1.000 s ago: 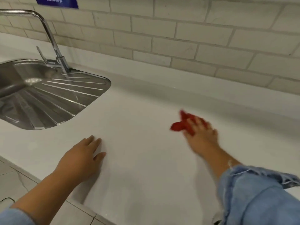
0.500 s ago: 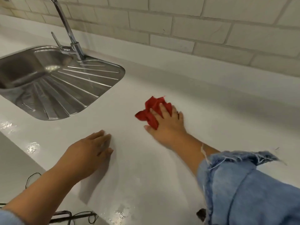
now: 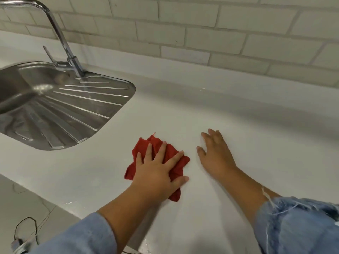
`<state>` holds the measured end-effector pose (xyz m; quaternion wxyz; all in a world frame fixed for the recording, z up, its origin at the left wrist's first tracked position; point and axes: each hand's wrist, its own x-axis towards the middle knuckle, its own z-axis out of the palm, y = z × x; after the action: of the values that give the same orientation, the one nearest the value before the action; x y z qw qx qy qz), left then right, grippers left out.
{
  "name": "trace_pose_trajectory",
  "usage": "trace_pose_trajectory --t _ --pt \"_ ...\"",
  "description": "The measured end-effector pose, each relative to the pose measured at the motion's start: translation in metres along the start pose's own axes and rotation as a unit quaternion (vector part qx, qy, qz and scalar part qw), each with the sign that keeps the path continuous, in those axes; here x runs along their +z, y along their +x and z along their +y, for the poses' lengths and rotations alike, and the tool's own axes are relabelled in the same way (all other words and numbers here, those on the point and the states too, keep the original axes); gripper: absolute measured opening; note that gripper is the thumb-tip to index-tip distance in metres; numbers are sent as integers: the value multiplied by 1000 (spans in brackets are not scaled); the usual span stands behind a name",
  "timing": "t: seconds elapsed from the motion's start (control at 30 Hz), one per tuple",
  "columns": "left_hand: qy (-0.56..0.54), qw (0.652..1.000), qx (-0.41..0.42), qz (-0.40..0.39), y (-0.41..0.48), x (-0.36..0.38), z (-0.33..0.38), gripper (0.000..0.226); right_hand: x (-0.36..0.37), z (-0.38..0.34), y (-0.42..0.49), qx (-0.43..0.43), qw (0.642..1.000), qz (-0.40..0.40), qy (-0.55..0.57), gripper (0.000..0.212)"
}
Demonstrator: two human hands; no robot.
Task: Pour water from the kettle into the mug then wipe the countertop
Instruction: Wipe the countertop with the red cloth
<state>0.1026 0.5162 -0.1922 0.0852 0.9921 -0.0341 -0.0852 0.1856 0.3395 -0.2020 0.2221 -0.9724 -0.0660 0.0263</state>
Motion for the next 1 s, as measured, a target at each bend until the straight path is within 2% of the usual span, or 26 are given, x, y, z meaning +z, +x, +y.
trace_pose_trajectory --t 0.07,0.13,0.23,0.3,0.37,0.4,0.47,0.53,0.6,0.63,0.7,0.77,0.87,0.93,1.0 --pt "-6 1000 4 19 0 -1 -25 65 7 3 1 -29 998 2 -49 52" --pt "2 998 -37 51 3 -6 -60 61 8 1 2 -30 997 4 -71 51" --pt "2 994 -110 28 11 -19 -106 52 9 -2 2 -26 994 -1 -101 50" --pt "-10 994 -107 18 11 -21 -110 51 9 -3 1 -22 994 -3 -109 49" --pt "-10 998 -52 20 1 -17 -91 58 9 -5 1 -21 993 2 -114 49" --pt "-3 1000 4 22 -9 -11 -79 60 9 -6 1 -20 993 4 -116 49" --pt "3 993 115 11 -34 -2 -64 53 9 -6 0 -20 993 7 -120 49" --pt "-10 987 160 1 -47 -3 -75 48 9 -6 -1 -21 992 10 -122 48" --pt "-7 990 138 35 -47 -7 -105 46 9 -6 -1 -23 992 13 -120 48" --pt "-6 994 96 47 -45 -10 -123 46 9 -7 -1 -24 993 16 -118 48" --pt "-16 999 -2 28 -40 -20 -155 51 9 -7 -1 -25 993 17 -117 47" --pt "-13 999 -34 10 -43 -25 -170 50 9 -5 0 -23 993 13 -115 47" --pt "12 998 58 11 -67 -20 -163 48 10 -4 0 -21 993 14 -113 47" --pt "-11 989 145 25 -86 -16 -161 48 10 -3 0 -25 993 20 -114 47" --pt "-40 982 184 32 -93 -18 -183 46 11 -3 1 -30 992 24 -117 47"
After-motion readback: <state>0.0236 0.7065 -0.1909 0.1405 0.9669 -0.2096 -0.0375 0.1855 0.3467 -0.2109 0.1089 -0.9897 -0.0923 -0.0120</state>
